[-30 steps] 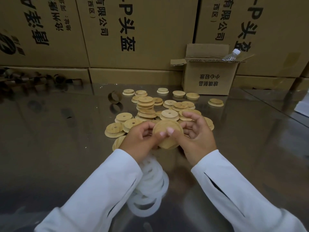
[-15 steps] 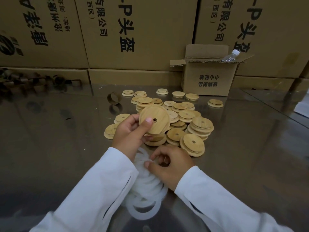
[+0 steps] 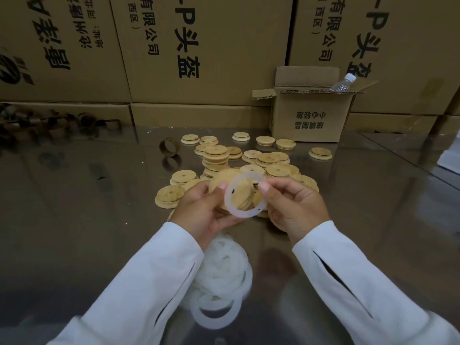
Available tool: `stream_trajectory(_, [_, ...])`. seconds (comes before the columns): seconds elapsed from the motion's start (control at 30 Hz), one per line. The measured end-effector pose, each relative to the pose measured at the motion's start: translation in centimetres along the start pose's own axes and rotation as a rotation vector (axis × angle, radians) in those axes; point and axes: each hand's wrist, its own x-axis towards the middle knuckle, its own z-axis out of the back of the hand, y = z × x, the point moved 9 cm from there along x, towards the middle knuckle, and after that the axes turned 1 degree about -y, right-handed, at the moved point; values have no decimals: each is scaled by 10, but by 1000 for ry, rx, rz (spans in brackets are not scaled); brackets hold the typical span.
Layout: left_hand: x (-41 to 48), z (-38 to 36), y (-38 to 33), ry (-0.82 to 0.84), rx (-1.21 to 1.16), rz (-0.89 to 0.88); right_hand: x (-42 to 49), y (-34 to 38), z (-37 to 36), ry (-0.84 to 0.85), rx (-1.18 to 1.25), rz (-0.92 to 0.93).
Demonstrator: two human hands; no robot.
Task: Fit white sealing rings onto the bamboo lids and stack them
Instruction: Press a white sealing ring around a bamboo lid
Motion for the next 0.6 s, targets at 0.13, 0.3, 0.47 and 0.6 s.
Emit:
stream_trajectory(0.13, [-5,-16,11,133,12,92,0,2,8,-108,-24,-16])
stream_trajectory(0.3, [-8,-22,13,216,144,62,-2,2,11,-143,-48,-32])
stream_trajectory(0.47, [-6,-20,7,203,160,-54,-2,4,10,-144,-91,-8])
stream_trajectory(0.6, [-7,-25,4,260,127,-94,-2,6,10,-141,-123,20])
